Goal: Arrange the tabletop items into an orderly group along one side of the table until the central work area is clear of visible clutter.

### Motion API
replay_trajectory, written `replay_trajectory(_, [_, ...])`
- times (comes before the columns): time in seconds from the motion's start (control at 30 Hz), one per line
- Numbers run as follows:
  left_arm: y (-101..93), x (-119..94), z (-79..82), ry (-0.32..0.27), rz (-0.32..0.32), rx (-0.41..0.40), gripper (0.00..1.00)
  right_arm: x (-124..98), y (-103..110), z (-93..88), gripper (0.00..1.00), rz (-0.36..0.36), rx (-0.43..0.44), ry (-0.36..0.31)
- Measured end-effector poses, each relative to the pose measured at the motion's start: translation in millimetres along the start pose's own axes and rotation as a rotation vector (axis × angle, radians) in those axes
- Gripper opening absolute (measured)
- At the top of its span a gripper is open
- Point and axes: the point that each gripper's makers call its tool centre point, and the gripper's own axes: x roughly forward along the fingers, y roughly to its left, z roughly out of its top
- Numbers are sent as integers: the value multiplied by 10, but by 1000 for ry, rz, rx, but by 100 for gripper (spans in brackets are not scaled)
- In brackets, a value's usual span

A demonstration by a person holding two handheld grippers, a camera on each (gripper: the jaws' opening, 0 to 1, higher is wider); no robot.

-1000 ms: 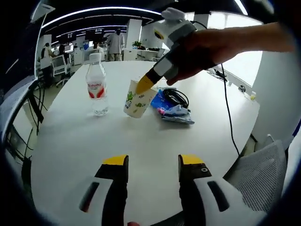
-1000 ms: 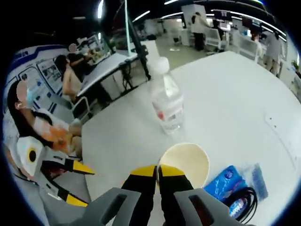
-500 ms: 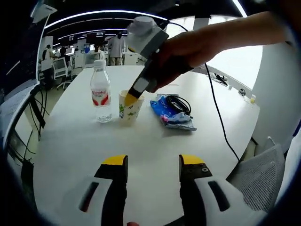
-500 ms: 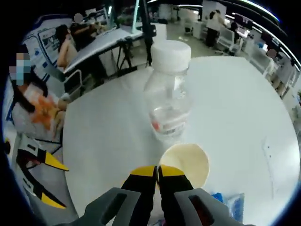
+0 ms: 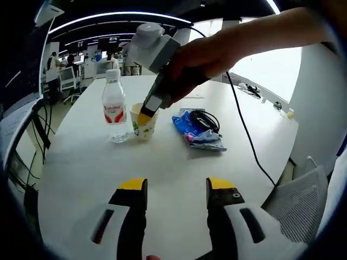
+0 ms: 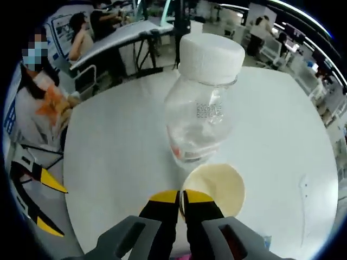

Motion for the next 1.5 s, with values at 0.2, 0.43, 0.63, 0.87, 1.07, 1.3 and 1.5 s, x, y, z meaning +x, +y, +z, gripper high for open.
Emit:
replay_trajectory(0.2, [19,-10,-7,0,6,-6,42,25,-44,-41,2,-13,-9,7])
replay_trajectory(0.43, [3,-15,-24,6,7,-3,42,9,-44,-46,12,-30,-43,2])
replay_trajectory(0.63, [-24,-29,19,0,10,3,42,-23,-34,-59,18,-47,-105,3])
replay_trajectory(0.87, [-56,-27,58,-4,14,10,42,-83,-40,-40,20,-68,-172,-9])
replay_trajectory(1.07, [-153,-11,87,6,1,34,42,-174,17,-46,20,-72,-255,-12])
replay_trajectory(1.3, [-311,30,170,10,-21,80,42,-320,79,-56,23,-78,-272,-52])
replay_trajectory(1.5, [-538,55,112,39,-61,122,42,-494,151,-101,26,-73,-247,-111])
